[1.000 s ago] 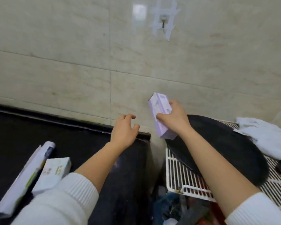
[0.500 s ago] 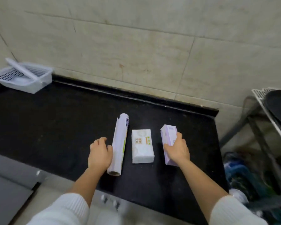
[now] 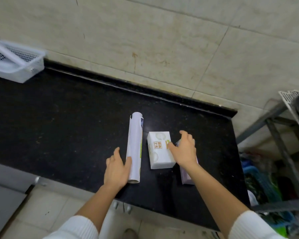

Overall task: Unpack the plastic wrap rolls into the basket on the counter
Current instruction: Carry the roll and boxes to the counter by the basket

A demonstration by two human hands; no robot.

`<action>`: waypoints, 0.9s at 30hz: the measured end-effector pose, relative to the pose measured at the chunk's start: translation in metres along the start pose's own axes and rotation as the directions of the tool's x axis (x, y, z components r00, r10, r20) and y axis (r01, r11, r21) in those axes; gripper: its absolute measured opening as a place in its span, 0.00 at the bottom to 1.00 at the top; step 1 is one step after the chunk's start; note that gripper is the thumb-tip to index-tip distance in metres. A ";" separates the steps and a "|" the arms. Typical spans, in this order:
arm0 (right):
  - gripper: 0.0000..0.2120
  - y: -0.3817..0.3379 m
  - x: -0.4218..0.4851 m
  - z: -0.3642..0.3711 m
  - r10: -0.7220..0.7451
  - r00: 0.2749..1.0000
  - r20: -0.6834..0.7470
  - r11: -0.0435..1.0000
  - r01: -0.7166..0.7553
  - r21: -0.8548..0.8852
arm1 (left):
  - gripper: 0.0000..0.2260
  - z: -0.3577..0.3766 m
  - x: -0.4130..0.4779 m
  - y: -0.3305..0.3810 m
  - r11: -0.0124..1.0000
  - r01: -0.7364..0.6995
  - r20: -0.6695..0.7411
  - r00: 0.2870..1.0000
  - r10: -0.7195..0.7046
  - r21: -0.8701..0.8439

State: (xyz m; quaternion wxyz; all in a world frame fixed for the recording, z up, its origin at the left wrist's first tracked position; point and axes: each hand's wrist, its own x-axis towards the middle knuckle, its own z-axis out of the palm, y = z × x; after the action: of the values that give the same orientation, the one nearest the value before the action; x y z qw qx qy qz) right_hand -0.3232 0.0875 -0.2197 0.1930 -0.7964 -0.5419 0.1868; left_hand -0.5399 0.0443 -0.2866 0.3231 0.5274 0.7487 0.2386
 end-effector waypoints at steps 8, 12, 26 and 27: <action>0.51 -0.025 0.001 0.056 0.220 0.936 0.273 0.975 -0.200 -0.101 | 0.46 0.027 0.021 0.024 0.947 0.158 0.164 0.964 -0.209 0.280; 0.51 -0.031 0.017 0.057 0.194 0.952 0.238 0.981 -0.191 -0.037 | 0.32 0.007 0.035 0.018 0.961 0.241 0.155 0.953 -0.260 0.136; 0.49 -0.307 0.011 0.198 -0.139 0.910 0.392 0.982 0.076 0.172 | 0.27 -0.239 0.150 -0.150 0.943 0.332 -0.151 0.932 -0.328 -0.003; 0.49 -0.329 0.005 0.214 -0.136 0.904 0.406 0.982 0.069 0.176 | 0.27 -0.258 0.156 -0.171 0.938 0.346 -0.163 0.926 -0.340 0.008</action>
State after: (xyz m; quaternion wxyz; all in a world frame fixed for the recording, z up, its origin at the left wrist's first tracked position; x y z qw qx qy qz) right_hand -0.6902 0.2254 -0.2357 0.1452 -0.6908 -0.5952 0.3840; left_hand -0.8752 0.1313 -0.2673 0.2895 0.3735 0.8570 0.2057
